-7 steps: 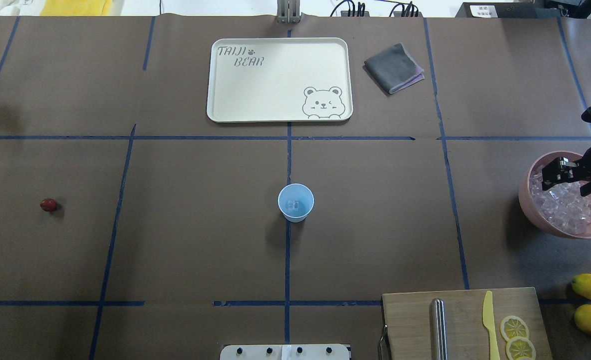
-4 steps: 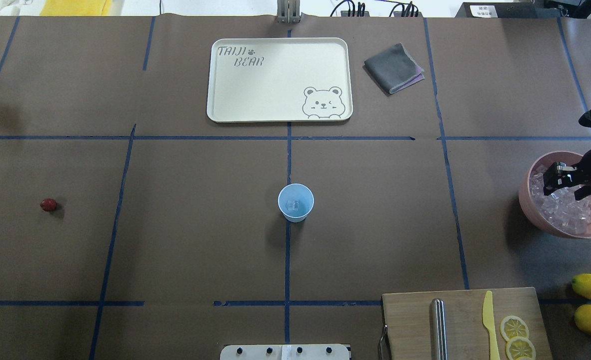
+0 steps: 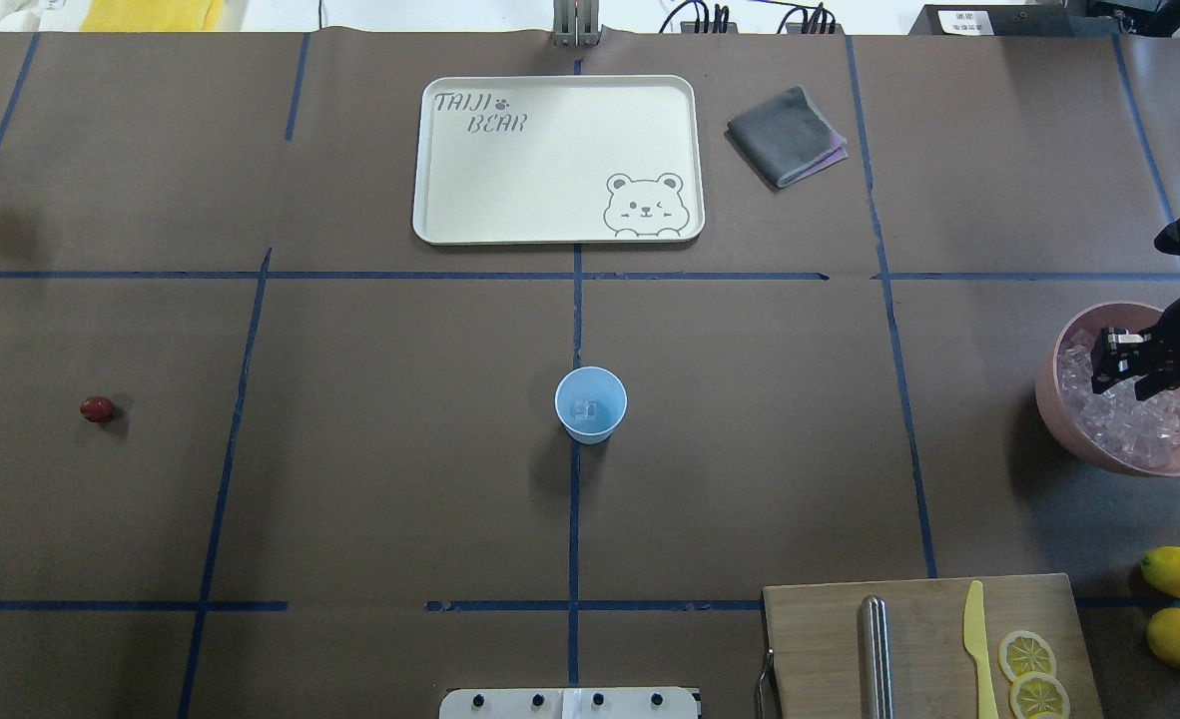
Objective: Put ice and strawberries in cup
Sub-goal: 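Lower the right gripper into the bowl and grasp another ice cube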
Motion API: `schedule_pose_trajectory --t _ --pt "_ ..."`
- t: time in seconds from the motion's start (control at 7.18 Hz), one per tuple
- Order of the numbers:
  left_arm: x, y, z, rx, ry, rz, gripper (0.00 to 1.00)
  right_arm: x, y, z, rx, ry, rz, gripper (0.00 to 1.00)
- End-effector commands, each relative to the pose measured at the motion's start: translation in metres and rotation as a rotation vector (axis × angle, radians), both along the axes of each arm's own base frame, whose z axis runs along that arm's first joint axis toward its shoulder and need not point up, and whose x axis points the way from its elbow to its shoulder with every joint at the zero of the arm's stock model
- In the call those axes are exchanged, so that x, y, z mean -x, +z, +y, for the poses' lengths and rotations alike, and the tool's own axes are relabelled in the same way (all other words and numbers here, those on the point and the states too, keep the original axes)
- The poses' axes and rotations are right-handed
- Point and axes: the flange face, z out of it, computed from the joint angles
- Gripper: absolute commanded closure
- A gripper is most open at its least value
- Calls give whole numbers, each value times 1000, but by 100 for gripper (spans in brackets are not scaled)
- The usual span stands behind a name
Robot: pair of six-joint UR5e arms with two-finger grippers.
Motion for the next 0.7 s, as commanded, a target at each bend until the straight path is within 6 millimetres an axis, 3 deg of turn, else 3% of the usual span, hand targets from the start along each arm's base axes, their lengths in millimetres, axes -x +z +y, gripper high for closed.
schedule_pose_trajectory --t 0.0,0.14,0.28,0.56 --pt "0 0 0 0 0 0 0 1 -2 1 -1 -5 -10 78" --pt "0 1 0 1 0 0 0 0 -3 0 -2 -5 -11 92" --pt "0 1 1 3 0 0 0 0 -6 1 -7 -7 -15 97" --pt "0 1 1 3 0 0 0 -4 -46 8 -43 -11 -78 100"
